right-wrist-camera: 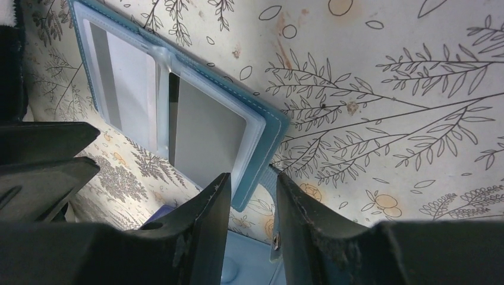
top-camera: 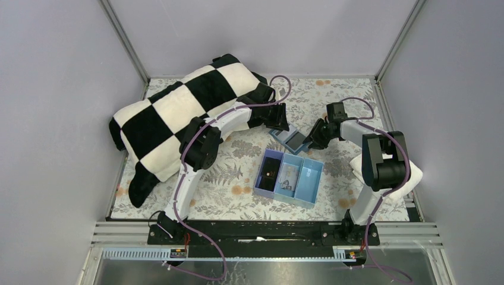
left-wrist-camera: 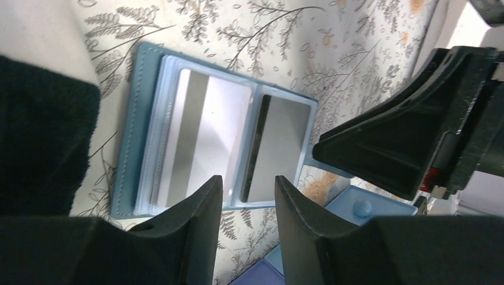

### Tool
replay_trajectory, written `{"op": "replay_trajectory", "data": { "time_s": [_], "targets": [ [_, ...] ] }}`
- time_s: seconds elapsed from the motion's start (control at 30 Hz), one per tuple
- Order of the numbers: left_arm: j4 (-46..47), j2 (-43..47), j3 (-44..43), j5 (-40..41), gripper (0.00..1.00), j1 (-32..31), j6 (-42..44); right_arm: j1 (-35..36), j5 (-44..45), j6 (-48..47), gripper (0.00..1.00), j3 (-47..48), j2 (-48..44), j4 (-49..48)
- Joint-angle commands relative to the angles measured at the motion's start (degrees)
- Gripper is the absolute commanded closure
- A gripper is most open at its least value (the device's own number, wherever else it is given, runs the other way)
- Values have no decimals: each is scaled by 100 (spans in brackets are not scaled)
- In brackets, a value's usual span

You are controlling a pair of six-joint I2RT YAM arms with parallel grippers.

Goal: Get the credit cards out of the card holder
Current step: Remove the credit card from the card holder.

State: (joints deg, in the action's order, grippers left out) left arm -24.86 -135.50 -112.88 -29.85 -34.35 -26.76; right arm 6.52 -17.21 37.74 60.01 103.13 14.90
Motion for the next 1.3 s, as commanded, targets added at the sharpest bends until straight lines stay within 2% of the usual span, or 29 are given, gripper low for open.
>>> {"op": "replay_trajectory", "data": {
  "time_s": [0.0,0.27,0.47,0.63,0.73,0.97,1.07,1.27],
  "targets": [
    [-24,-33,46,171,58,92,137,33,-57,-116,59,95,-74,0],
    [-27,81,40,264,58,112,225,11,767,-331,59,1079,740,182],
    [-32,78,-98,203,58,113,203,-2,876,-373,59,2075,1375,248],
    [-29,-5,-320,191,58,113,97,-6,1048,-462,59,2552,1230,448],
    [18,-42,-386,176,58,104,-13,-2,1112,-491,58,2404,876,449],
    [518,15,-105,-104,57,33,-389,20,128,-123,58,1091,189,-132],
    [548,-60,-108,-166,57,-2,-469,54,-305,-108,58,697,160,-422],
    [564,-258,-148,-402,57,-36,-540,75,-427,-65,60,373,165,-674]
  ]
}}
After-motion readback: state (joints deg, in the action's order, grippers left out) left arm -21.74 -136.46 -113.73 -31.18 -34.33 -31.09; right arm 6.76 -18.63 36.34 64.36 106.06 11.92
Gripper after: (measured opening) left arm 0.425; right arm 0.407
